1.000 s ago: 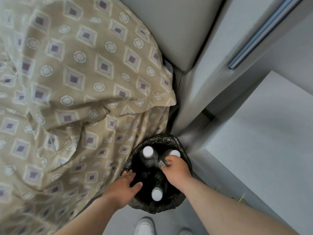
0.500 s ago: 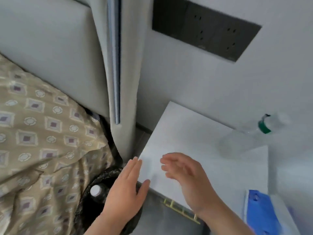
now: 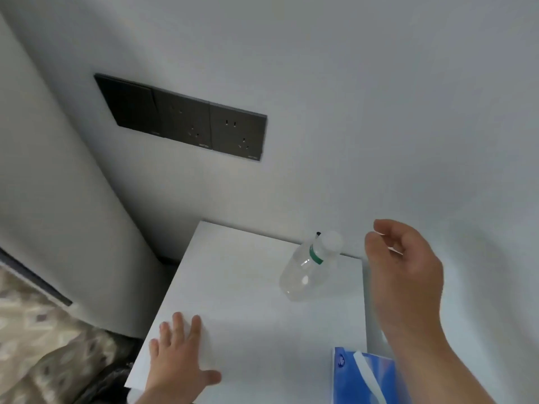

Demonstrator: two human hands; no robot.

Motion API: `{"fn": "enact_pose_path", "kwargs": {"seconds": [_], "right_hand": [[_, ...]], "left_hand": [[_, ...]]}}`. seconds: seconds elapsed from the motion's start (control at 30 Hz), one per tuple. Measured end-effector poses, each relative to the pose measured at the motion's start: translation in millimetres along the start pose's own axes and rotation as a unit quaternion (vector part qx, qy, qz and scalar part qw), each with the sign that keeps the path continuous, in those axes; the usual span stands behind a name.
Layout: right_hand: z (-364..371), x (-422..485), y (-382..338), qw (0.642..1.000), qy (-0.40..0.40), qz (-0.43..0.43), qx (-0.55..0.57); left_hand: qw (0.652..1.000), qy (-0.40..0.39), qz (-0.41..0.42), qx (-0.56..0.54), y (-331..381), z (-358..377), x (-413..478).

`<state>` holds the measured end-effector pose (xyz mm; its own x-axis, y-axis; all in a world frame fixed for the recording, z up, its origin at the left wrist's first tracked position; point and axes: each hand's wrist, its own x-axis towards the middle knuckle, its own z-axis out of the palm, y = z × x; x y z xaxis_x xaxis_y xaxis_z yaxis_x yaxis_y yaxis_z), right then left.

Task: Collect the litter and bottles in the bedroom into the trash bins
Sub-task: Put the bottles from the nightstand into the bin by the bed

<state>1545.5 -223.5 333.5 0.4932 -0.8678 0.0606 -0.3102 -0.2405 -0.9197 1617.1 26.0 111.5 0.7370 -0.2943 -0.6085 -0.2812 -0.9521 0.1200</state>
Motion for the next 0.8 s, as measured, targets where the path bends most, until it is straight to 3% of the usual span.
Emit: {"fn": "enact_pose_path", "kwargs": {"seconds": [0.13, 0.2, 0.8], "right_hand": [[15.2, 16.1, 23.5, 0.985, -0.146, 0.078, -0.057], [24.0, 18.3, 28.8, 0.98, -0.173, 0.072, -0.062], [28.8, -18.1, 10.0, 0.985, -0.17, 0.012, -0.01]], "left_hand": [[0.999, -0.003, -0.016, 0.028, 4.9, -4.1, 4.9], [0.999, 0.003, -0.015, 0.037, 8.0, -6.1, 5.8], [0.999, 0.037, 0.016, 0.028, 0.5, -0.5, 6.1]]}}
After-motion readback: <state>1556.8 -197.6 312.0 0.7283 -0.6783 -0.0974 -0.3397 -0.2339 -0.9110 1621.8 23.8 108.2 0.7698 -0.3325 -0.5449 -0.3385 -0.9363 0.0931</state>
